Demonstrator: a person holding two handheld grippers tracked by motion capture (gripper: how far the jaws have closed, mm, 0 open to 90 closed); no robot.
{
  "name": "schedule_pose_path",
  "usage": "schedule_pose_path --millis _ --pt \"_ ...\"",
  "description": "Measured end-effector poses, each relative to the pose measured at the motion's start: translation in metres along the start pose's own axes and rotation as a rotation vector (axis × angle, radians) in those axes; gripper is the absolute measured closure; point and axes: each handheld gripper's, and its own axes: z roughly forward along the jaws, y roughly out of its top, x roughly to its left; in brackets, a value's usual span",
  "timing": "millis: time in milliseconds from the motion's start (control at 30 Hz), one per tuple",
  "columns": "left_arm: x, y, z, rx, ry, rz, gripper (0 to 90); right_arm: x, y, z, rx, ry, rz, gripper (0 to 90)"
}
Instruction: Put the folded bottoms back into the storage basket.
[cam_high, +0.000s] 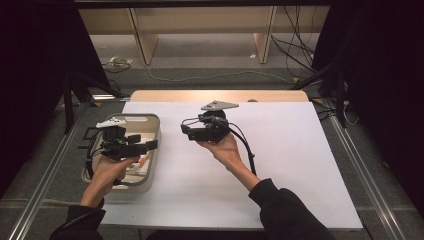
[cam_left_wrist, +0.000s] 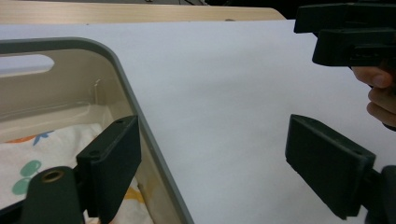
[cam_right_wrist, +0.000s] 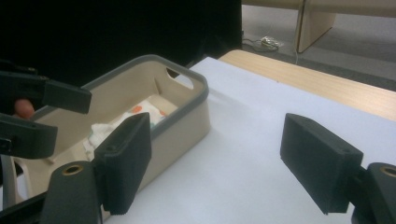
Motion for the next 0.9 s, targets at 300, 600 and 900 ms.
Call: schedule_pose_path --millis 300,600,900 --pt "-0.013 -0.002 0.006 -0.029 -0.051 0.005 17.9 -0.009 -0.015 -0.022 -0.013 -0.004 0.002 26.0" --pt "-0.027 -0.005 0.013 -0.010 -0.067 0.051 17.6 -0.020 -0.029 -0.040 -0.021 -0.006 0.032 26.0" --pt "-0.035 -0.008 0.018 -0.005 -0.090 0.072 17.3 -0.016 -0.031 -0.043 -0.025 0.008 0.038 25.8"
